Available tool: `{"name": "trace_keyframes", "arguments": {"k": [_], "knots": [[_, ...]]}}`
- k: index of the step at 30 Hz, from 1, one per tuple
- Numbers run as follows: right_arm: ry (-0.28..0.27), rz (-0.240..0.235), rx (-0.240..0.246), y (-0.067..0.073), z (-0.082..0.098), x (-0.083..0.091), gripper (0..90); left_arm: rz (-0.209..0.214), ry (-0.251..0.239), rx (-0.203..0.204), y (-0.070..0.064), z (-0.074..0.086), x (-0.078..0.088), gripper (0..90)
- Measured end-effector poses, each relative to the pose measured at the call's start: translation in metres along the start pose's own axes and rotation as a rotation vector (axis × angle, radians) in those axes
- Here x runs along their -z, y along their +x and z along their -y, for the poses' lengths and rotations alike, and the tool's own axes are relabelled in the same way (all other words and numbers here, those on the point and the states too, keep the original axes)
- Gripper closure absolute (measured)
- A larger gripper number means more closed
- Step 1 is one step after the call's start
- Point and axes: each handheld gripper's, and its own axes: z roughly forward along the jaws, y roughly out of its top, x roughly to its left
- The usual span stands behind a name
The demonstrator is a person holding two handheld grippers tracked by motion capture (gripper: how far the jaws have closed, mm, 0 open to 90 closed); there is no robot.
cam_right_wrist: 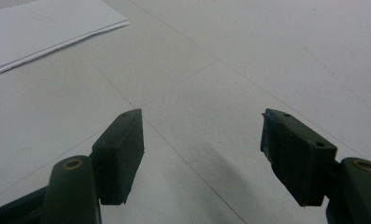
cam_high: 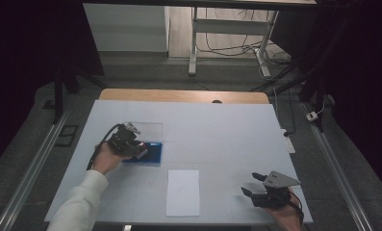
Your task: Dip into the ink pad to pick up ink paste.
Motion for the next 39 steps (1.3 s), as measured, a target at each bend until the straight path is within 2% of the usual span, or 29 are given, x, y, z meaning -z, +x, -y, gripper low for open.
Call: {"name": "trace_keyframes", "arguments": {"k": [5,8,19,27,34,39], "knots": [[0.001,-0.002,-0.001,0.0,0.0,0.0,29.8,-0.02,0.043,-0.02,-0.003,-0.005,-0.001,70.0],[-0.004,-0.003,-0.001,-0.001,0.0,0.0,29.8,-0.025,0.07,-0.018,-0.004,-0.009,-0.001,70.1],[0.001,0.0,0.0,0.0,0.0,0.0,29.7,0.005,0.083,0.021,0.0,-0.009,-0.004,70.4],[-0.003,-0.005,0.0,0.0,0.0,-0.001,29.7,-0.023,0.09,0.015,-0.005,-0.009,-0.007,70.6],[0.006,-0.004,0.008,0.001,-0.001,-0.002,29.6,-0.024,0.112,0.003,-0.006,-0.011,-0.008,70.7],[0.004,-0.008,0.006,0.001,0.0,-0.002,29.6,-0.02,0.115,0.011,-0.005,-0.012,-0.008,70.7]]}}
